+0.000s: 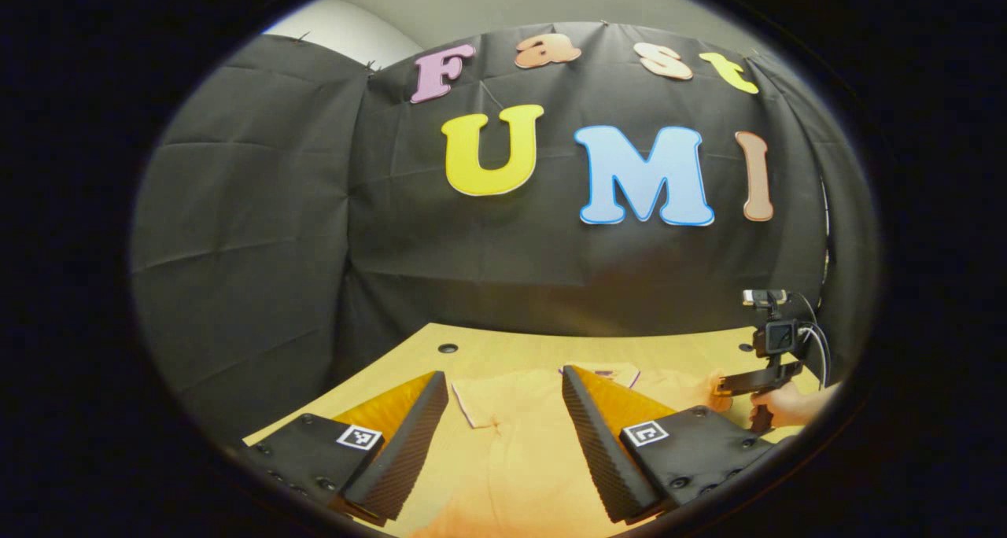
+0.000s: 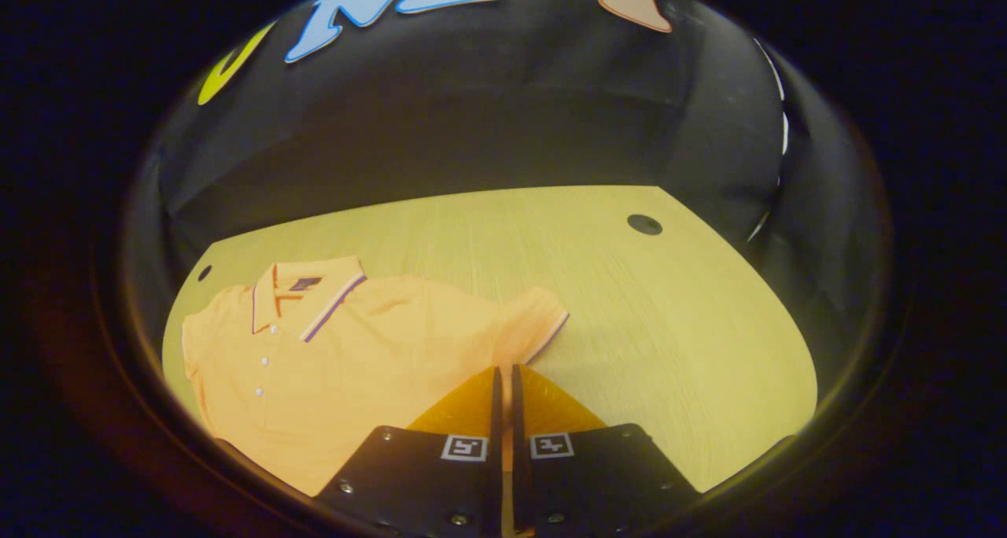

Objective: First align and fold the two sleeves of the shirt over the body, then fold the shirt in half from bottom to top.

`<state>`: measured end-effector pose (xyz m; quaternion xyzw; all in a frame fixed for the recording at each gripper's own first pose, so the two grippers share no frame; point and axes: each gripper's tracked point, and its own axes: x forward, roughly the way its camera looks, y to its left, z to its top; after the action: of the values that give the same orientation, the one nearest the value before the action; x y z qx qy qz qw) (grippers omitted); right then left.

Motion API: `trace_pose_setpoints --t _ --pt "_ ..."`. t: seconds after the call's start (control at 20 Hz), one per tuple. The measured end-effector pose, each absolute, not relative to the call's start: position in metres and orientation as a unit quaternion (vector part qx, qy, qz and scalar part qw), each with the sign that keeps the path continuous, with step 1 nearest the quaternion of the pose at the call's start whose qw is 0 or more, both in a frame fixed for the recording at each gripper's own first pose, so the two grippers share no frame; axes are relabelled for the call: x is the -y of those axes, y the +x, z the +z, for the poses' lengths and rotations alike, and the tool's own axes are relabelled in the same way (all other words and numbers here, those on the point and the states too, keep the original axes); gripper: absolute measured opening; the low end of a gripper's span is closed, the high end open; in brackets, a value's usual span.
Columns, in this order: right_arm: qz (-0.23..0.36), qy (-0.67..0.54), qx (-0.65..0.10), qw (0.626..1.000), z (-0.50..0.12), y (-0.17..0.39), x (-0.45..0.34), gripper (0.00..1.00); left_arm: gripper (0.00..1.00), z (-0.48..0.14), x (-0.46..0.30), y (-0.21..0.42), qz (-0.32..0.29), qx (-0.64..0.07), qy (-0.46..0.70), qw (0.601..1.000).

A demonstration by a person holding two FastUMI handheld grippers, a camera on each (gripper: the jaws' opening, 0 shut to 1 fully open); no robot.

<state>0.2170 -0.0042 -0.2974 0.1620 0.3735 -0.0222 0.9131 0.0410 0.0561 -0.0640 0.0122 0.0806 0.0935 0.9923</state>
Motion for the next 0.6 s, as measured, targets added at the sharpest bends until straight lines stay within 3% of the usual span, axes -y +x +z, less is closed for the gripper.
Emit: trace_pose_setpoints --t 0.6 --pt "0.075 0.083 -0.323 0.940 -0.251 0.232 -0.073 0.06 0.94 -0.070 -0.080 0.051 0.097 -0.085 -0.001 0.992"
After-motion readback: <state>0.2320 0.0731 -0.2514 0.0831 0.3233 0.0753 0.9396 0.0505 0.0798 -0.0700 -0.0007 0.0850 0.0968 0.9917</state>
